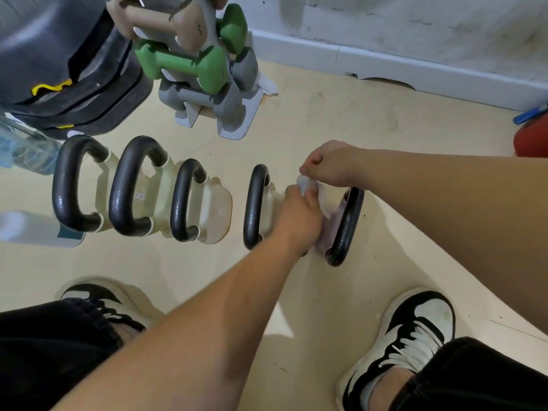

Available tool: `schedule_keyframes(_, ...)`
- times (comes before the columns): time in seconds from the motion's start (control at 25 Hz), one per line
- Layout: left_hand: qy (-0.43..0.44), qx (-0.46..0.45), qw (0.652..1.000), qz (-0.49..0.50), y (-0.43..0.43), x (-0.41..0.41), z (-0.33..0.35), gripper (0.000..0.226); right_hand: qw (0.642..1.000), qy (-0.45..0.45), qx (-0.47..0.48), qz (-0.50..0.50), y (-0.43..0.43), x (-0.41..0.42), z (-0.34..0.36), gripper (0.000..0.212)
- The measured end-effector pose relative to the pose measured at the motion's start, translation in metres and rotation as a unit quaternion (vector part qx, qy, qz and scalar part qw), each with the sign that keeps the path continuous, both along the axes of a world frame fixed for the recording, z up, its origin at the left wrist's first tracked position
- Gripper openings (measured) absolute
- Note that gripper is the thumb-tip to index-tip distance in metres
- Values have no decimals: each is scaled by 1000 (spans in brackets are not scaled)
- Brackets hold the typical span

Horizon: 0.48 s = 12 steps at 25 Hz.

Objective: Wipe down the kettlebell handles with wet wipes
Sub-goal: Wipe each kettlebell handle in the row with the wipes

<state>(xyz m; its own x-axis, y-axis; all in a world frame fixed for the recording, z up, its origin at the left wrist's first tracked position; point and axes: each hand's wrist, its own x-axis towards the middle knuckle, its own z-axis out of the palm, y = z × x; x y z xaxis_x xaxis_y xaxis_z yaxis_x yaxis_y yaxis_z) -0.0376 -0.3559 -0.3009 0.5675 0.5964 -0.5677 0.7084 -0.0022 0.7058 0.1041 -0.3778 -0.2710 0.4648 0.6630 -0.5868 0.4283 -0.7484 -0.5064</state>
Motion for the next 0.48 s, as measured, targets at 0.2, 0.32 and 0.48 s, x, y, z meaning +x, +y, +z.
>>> schedule_keyframes(0.2, -119, 110, 987, -14, -60, -87, -33, 49, 999, -17, -7, 28, -2, 1, 1, 41)
schedule_keyframes(0.32, -84, 128, 988, -17, -49, -72, -27, 35, 999, -22, -2, 32, -3, -1, -2, 43)
schedule_keyframes(0.48, 65, 79, 992, -79, 2, 8, 4, 31, 1000, -15, 7, 17, -3, -2, -3, 39)
